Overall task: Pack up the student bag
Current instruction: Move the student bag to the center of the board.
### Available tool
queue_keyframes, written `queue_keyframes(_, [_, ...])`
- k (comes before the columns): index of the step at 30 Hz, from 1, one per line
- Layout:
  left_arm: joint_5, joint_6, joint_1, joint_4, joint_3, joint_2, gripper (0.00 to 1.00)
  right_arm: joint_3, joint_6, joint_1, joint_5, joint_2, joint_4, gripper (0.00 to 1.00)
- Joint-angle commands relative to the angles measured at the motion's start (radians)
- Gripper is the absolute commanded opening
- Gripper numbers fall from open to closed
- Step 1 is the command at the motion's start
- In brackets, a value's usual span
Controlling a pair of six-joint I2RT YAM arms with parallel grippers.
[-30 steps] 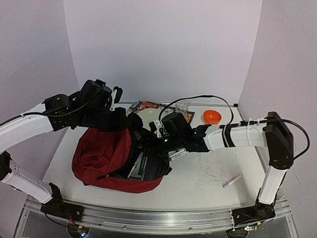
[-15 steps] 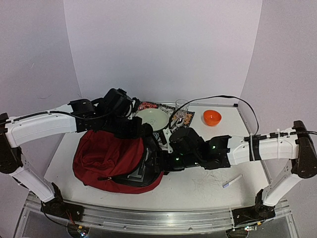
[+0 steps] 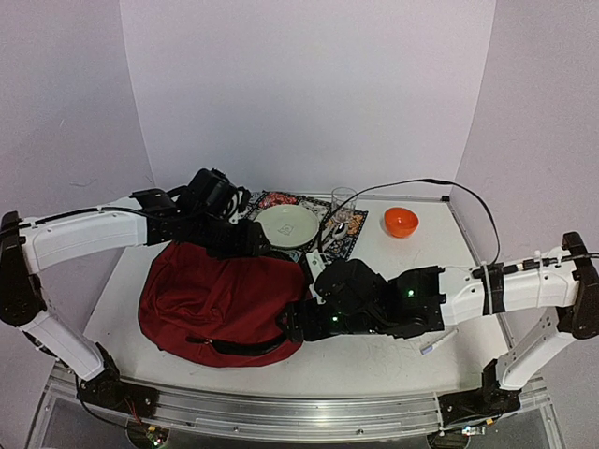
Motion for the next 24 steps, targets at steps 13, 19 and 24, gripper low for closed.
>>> queue_keyframes(13, [-0.152, -0.046, 0.111, -0.349, -0.288, -0.353, 0.79, 0.339, -0.086, 0.047, -0.081, 0.258, -0.034, 0.79])
queue_keyframes(19, [-0.124, -0.122, 0.134, -0.375, -0.398, -0.438, 0.81, 0.473, -0.109, 0.063, -0.099, 0.382, -0.063, 0.79])
queue_keyframes(24, [-0.053, -0.185, 0.150, -0.356, -0.497, -0.490, 0.80, 0.502, -0.137, 0.061, -0.074, 0.424, -0.089, 0.79])
